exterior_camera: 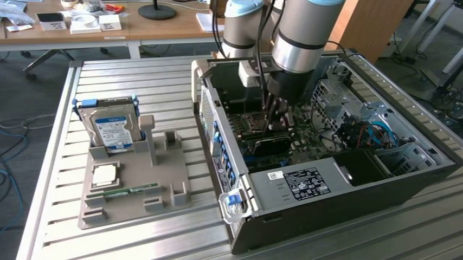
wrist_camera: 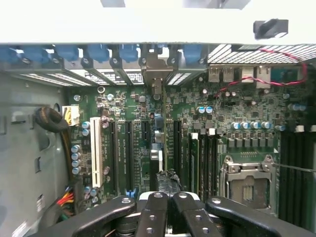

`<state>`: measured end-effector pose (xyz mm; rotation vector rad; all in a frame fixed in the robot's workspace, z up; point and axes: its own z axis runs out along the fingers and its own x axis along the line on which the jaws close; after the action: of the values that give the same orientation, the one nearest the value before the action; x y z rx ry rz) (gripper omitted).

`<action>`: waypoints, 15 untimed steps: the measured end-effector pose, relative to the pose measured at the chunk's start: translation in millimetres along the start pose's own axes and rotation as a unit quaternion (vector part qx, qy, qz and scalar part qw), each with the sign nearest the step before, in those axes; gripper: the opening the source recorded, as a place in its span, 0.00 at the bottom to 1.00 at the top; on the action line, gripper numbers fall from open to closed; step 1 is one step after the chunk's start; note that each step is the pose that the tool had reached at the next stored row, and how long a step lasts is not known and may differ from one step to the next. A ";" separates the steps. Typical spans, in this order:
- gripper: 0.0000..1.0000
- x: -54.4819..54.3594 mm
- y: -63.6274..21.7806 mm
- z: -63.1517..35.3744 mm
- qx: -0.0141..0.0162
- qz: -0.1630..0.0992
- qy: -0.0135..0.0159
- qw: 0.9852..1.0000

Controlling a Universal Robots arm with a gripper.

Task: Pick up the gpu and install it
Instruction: 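Press down on the gpu until it lock into place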

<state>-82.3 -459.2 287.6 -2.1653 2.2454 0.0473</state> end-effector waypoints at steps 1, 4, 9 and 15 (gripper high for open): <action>0.11 -0.1 0.0 -3.5 0.000 0.000 0.000 1.000; 0.11 -0.5 0.1 -12.0 0.000 0.000 0.000 1.000; 0.11 -0.9 0.2 -23.0 0.000 0.000 0.000 1.000; 0.11 -1.3 0.2 -34.4 0.000 0.000 0.000 1.000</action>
<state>-82.3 -459.2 322.1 -2.1654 2.2455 0.0473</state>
